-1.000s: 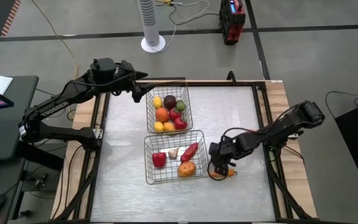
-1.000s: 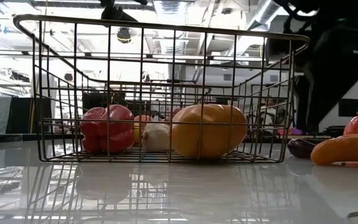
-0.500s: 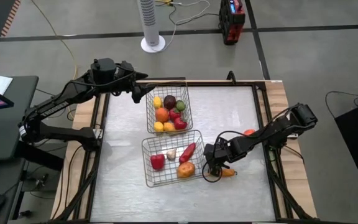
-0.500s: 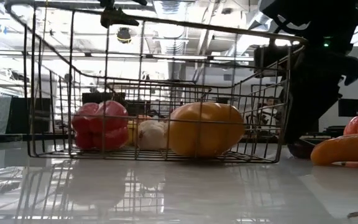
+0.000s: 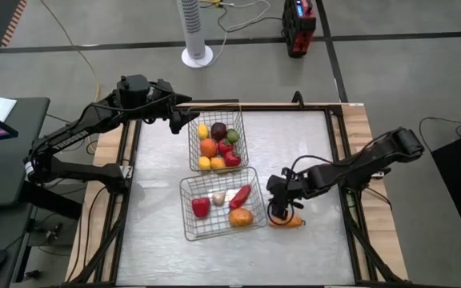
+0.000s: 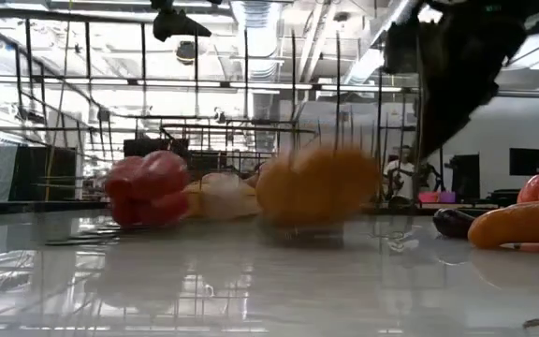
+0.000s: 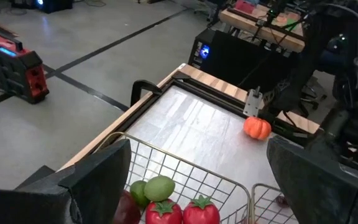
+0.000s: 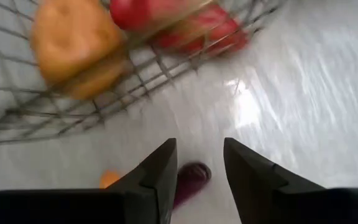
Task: Sort produce into baskets
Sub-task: Put the yellow chili pepper into the bottom wire basket
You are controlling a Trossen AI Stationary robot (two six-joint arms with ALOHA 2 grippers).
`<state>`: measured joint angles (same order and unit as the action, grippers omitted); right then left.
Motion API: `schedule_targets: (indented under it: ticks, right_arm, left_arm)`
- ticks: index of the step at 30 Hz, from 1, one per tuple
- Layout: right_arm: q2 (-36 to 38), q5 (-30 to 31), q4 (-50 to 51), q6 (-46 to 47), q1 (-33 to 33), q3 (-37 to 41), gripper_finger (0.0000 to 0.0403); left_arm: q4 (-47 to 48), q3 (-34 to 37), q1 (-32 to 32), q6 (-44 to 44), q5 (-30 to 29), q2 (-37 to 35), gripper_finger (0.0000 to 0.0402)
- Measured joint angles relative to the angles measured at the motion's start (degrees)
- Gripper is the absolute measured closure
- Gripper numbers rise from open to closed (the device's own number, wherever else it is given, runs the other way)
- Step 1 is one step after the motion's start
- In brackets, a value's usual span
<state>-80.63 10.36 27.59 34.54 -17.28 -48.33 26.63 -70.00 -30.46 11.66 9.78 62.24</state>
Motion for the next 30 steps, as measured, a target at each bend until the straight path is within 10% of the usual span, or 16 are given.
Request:
schedule_targets:
  ticks: [15, 30]
  right_arm:
    - [2.51, -3.21, 5.90, 6.34, -10.53, 0.75, 0.0141]
    - [-10.14, -3.12, 5.37, 10.98, -17.99, 0.84, 0.0163]
  left_arm:
    - [-0.02, 0.00, 0.00, 0.04, -0.04, 0.00, 0.0038]
    - [-0.26, 0.00, 0.00, 0.11, -1.12, 0.00, 0.0038]
